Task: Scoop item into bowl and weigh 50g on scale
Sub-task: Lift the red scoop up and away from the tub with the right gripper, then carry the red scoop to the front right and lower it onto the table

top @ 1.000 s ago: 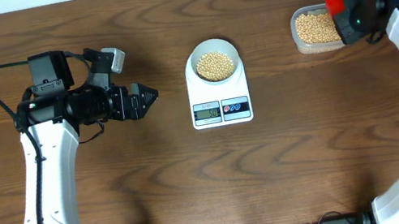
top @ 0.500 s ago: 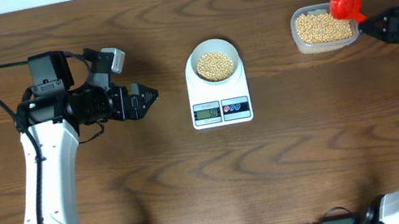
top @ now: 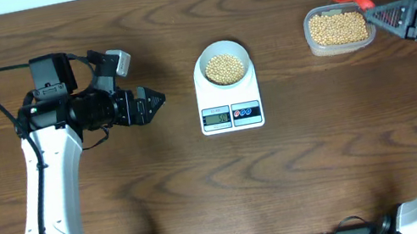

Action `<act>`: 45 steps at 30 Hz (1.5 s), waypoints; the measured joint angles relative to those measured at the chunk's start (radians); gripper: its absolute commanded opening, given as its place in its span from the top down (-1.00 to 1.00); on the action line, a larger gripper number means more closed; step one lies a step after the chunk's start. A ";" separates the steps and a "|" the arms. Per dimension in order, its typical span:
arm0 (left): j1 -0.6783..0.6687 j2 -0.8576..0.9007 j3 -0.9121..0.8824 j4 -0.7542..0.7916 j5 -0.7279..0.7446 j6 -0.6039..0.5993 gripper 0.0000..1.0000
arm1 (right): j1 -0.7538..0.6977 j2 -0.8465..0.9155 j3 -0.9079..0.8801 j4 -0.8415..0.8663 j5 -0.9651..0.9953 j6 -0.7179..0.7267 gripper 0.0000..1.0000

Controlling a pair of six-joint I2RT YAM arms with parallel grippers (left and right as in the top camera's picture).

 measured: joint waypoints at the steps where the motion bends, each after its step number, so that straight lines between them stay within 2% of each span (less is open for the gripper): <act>1: 0.000 0.000 0.000 -0.001 0.000 0.000 -0.80 | 0.007 0.000 0.000 0.016 -0.020 0.000 0.97; 5: 0.000 0.000 0.000 0.000 0.000 0.000 -0.80 | 0.042 0.000 0.000 0.099 -0.066 -0.005 0.97; 9: 0.000 0.000 0.000 -0.001 0.000 0.000 -0.80 | 0.075 0.000 -0.002 0.263 -0.087 -0.012 0.97; 11: 0.000 0.000 0.000 0.000 0.000 0.000 -0.80 | 0.086 0.000 -0.005 0.434 -0.093 -0.012 0.96; 18: 0.000 0.000 0.000 -0.001 0.000 0.000 -0.80 | 0.131 0.000 -0.005 0.864 -0.106 0.023 0.97; 22: 0.000 0.000 0.000 0.000 0.000 0.000 -0.80 | 0.151 0.000 -0.005 0.983 -0.109 0.086 0.97; 28: 0.000 0.000 0.000 0.000 0.000 0.000 -0.80 | 0.156 0.000 -0.004 0.936 -0.066 0.217 0.98; 30: 0.000 0.000 0.000 0.000 0.000 0.000 -0.80 | 0.156 0.000 -0.002 0.841 -0.006 0.253 0.98; 33: 0.000 0.000 0.000 0.000 0.000 0.000 -0.80 | 0.159 0.000 -0.001 0.612 0.133 0.281 0.98; 37: 0.000 0.000 0.000 0.000 0.000 0.000 -0.80 | 0.170 0.000 -0.002 0.514 0.214 0.290 0.97; 45: 0.000 0.000 0.000 0.001 0.000 0.000 -0.80 | 0.159 0.000 -0.002 0.159 0.352 0.297 0.97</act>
